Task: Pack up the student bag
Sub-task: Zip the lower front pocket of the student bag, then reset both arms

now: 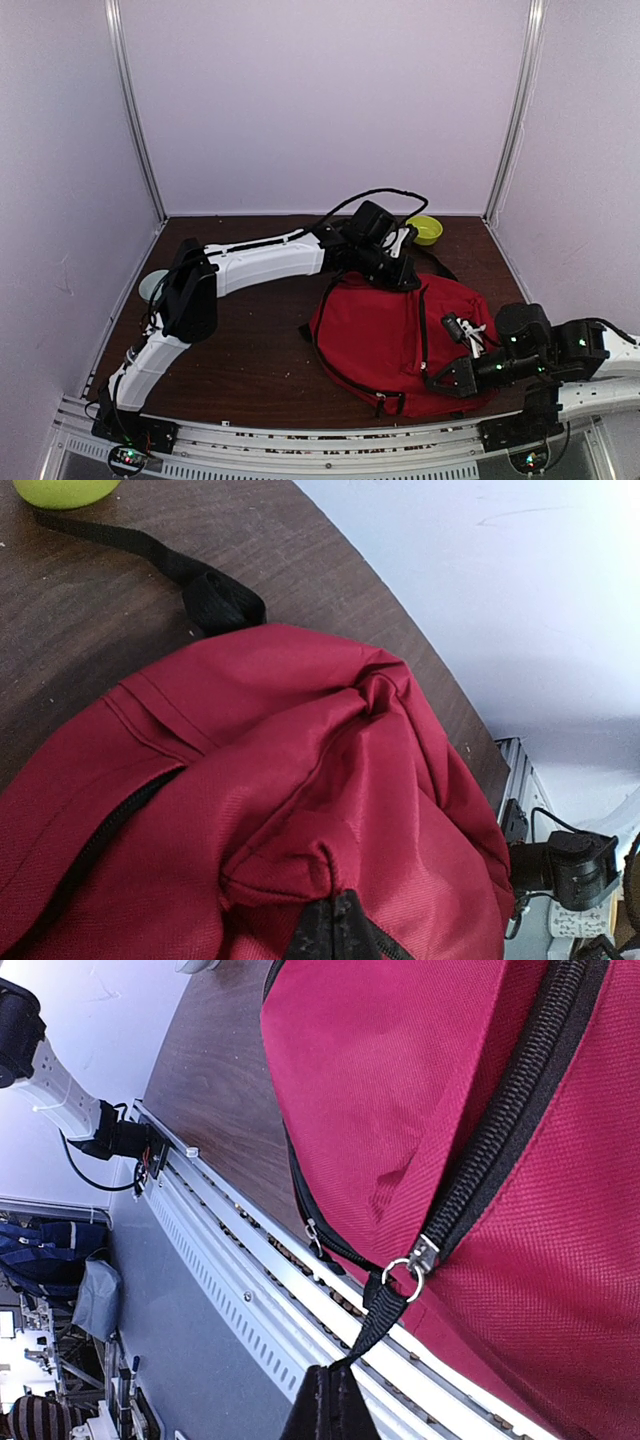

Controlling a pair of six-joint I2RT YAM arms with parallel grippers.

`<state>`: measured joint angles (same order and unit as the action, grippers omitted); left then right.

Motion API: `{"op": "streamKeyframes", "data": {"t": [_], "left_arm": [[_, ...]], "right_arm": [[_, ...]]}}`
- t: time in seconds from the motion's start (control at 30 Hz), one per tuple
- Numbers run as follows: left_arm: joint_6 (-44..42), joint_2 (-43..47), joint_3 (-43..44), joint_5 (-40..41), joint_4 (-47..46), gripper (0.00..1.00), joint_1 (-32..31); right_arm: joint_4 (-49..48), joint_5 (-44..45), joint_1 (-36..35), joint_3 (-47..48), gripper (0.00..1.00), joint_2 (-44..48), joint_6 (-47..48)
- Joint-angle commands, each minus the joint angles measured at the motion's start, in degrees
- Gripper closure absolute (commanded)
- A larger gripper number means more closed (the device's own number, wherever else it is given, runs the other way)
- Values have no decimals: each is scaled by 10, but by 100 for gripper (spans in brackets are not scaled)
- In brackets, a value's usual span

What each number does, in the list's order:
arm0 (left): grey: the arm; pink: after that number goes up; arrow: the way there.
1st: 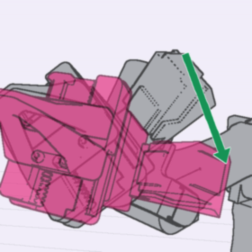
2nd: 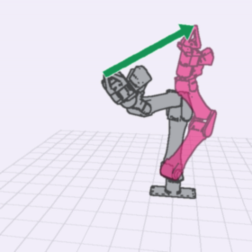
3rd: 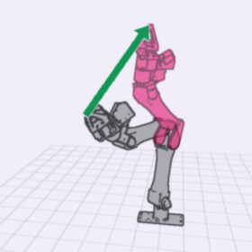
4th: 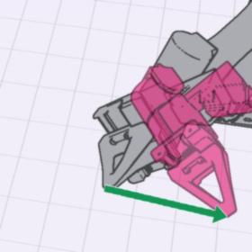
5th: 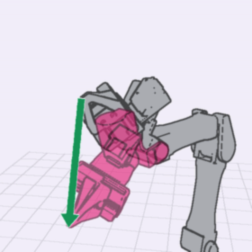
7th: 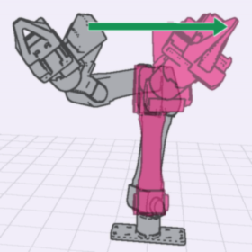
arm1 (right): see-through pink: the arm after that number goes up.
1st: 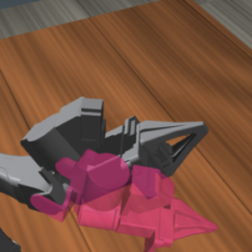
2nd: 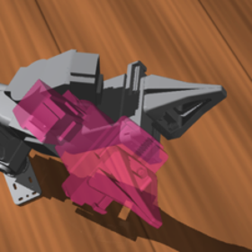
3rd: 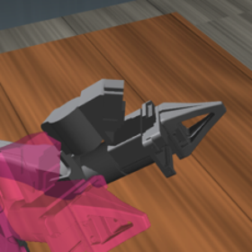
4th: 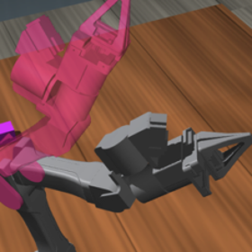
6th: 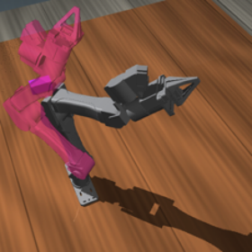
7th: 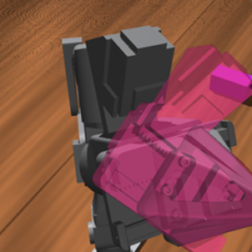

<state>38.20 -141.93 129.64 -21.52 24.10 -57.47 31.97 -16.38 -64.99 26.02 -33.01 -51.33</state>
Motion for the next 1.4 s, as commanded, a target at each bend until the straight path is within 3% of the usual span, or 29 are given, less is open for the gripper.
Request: {"op": "streamKeyframes", "data": {"t": [0.0, 0.43, 0.63, 0.67, 0.77, 0.83, 0.97, 1.13, 1.37], "left_arm": [[-12, 39, -3, 22, -39, 100, 18], [-27, 58, -23, 28, -41, 100, 18], [-35, 71, -39, 32, -45, 100, 18], [-35, 74, -41, 31, -46, 100, 18], [-34, 77, -43, 26, -48, 100, 18], [-35, 79, -44, 22, -46, 93, 18], [-38, 96, -62, 17, -49, 73, 18], [-60, 150, -136, 27, -75, 45, 18], [-118, 309, -344, 137, -121, 23, 19]], "right_arm": [[0, -16, -40, 5, 100, -6, -19], [4, 9, -98, 25, 100, -38, -17], [58, 86, -97, 55, 100, -41, -2], [65, 95, -97, 64, 97, -42, 1], [80, 118, -97, 83, 70, -43, 6], [92, 137, -96, 96, 54, -40, 8], [111, 182, -89, 127, 40, -39, 20], [120, 243, -68, 181, 33, -60, 57], [116, 337, -14, 234, 27, -84, 116]]}}
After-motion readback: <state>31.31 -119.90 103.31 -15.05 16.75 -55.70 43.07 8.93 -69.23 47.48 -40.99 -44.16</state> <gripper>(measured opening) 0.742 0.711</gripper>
